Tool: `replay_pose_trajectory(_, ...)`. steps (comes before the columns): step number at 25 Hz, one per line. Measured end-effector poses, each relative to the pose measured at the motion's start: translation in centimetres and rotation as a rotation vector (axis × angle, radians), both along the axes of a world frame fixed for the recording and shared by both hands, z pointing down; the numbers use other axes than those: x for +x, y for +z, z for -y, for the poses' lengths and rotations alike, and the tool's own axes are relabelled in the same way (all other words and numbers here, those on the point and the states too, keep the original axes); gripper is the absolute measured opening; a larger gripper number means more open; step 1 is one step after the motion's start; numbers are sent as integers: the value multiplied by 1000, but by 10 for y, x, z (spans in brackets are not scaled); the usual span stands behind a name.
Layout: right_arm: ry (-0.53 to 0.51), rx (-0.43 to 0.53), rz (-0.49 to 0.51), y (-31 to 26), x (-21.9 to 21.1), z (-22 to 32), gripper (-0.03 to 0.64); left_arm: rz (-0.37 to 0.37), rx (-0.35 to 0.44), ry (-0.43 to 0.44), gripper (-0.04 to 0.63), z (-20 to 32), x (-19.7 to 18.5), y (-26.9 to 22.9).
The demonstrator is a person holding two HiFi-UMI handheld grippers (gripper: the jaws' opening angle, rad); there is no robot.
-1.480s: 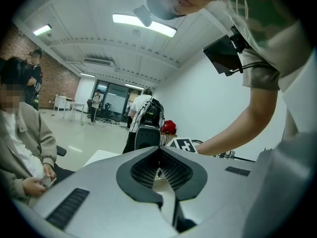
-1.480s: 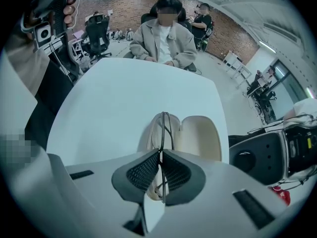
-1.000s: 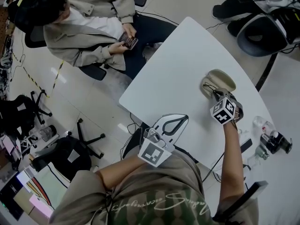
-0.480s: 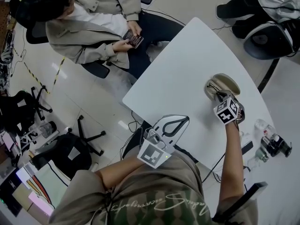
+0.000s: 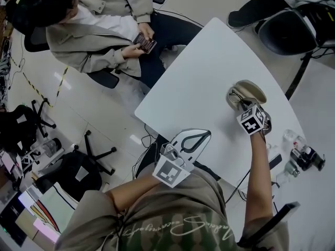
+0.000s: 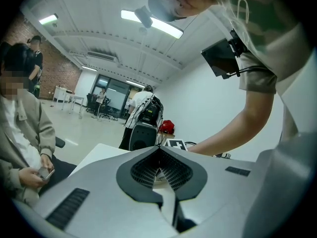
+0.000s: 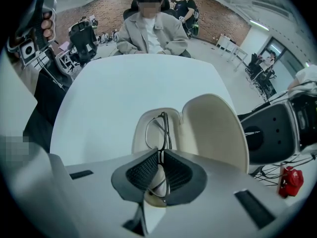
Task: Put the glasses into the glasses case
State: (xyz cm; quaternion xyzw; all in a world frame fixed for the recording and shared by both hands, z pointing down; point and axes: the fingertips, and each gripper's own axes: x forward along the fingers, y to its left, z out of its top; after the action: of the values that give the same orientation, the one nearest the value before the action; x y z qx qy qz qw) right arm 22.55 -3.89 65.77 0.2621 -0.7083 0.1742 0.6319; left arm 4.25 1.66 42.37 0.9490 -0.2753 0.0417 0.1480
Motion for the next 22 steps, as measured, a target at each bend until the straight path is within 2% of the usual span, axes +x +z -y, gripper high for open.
replay_pose_trajectory(7,39,-16,2,2,0,-1,36,-3,-11,-3,6,-3,-3,2)
replay_pose_trajectory(22,-46,0,-30,3,2,-4,38,-28,-10,30,6,-16,3,-1)
